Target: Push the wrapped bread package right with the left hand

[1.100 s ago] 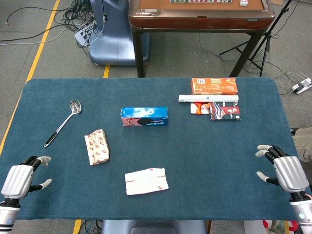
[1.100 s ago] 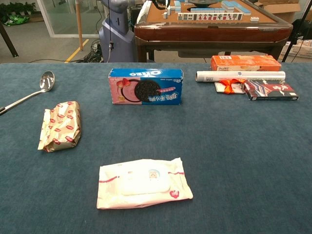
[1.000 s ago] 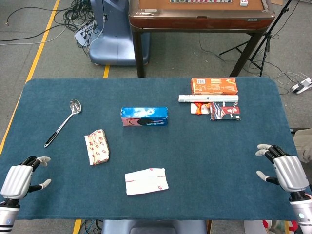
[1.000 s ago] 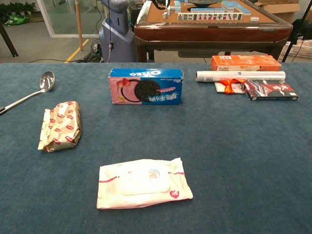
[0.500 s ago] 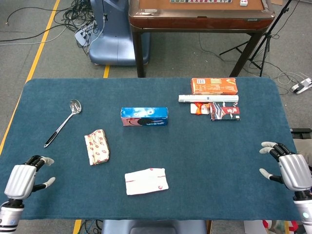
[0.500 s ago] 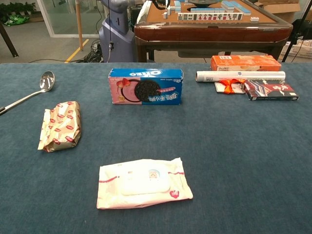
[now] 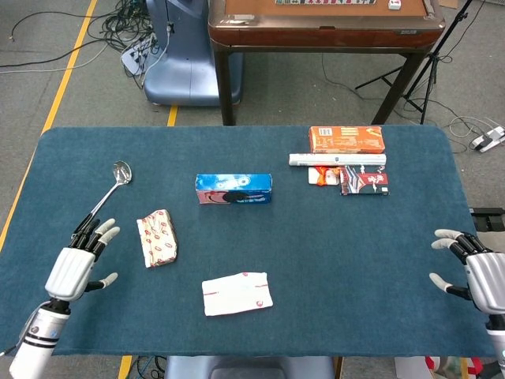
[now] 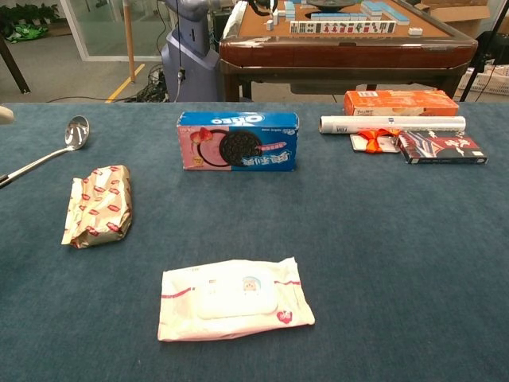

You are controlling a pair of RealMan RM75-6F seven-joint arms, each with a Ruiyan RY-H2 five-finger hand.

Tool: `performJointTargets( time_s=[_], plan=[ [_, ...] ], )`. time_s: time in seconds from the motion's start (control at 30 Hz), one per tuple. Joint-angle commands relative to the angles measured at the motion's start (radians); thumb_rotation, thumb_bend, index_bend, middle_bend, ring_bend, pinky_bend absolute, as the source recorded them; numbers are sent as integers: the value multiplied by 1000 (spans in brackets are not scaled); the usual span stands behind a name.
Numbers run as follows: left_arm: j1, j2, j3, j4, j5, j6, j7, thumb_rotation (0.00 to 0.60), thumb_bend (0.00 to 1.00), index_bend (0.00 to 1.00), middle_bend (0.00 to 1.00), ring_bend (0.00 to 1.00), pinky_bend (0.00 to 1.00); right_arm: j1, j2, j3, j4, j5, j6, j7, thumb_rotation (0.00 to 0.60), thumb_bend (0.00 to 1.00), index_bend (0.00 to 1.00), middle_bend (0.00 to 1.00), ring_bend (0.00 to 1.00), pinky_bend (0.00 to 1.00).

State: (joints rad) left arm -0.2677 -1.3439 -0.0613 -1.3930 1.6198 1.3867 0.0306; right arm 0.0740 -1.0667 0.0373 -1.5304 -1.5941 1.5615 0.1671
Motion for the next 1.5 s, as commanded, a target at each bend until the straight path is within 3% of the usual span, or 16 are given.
performJointTargets(
  time_s=[0.03,0.5,0.83,1.5],
  plan=[
    [-38,-15,-19,7,-37,-57,24,600,0,40,2,0,126,-1,0,1,0,-1,1,-1,600,73,398,309,266,623],
    [-157,-90,-67,114,-146,-225,47,600,0,0,0,0,83,3,1,5,2,7,-17,4,600,72,398,309,266,623],
    [-213,-160,-85,216,-182,-270,23,600,0,0,0,0,79,5,4,7,3,11,-24,9,600,73,398,309,266,623],
    [-301,-243,-90,322,-244,-358,111,600,0,0,0,0,79,-5,15,11,5,15,-11,38,600,73,399,309,266,623]
  ],
)
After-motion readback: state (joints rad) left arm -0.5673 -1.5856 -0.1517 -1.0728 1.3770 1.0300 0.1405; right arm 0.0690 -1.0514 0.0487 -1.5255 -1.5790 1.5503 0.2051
